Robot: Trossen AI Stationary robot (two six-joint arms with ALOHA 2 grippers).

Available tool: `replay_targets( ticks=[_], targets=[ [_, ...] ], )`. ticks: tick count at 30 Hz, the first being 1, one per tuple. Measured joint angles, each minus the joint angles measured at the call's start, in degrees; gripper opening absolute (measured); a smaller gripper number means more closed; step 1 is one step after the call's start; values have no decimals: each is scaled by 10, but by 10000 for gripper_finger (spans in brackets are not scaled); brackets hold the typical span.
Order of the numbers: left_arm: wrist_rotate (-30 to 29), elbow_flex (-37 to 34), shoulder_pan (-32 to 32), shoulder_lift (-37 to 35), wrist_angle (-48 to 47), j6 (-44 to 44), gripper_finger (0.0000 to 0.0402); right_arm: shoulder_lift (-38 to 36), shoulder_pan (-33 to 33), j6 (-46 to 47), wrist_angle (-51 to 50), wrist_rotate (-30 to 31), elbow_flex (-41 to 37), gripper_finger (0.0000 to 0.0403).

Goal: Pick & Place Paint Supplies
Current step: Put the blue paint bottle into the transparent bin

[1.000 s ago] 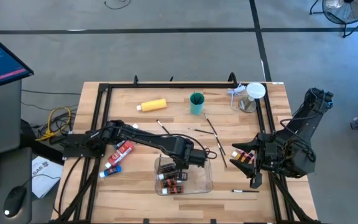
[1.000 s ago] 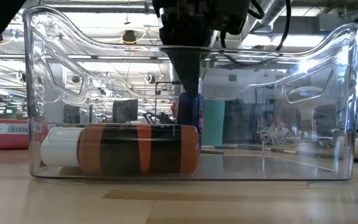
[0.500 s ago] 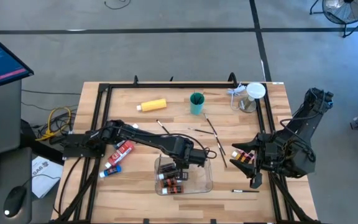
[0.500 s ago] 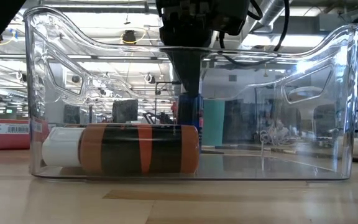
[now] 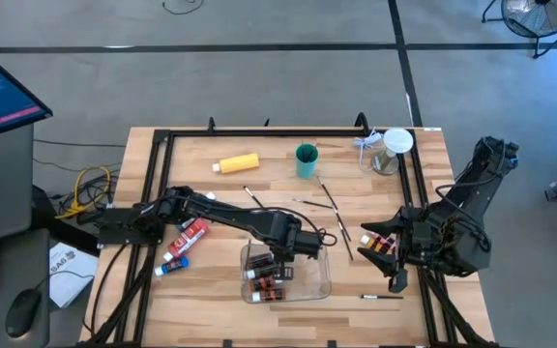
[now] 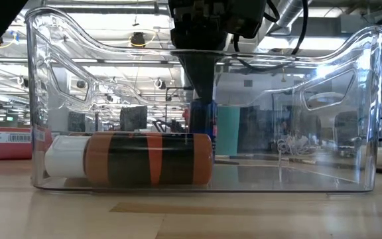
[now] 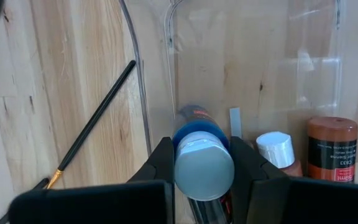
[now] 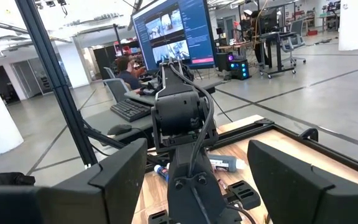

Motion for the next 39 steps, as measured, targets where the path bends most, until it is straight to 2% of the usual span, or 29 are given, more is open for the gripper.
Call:
replay_targets(
  ticks=[29,39],
  targets=[
    [23,0,-74,0,19,-30,42,0,0,0,0,0,0,270],
    [30,0,-80,0,30,-34,42,0,0,0,0,0,0,270]
  ],
)
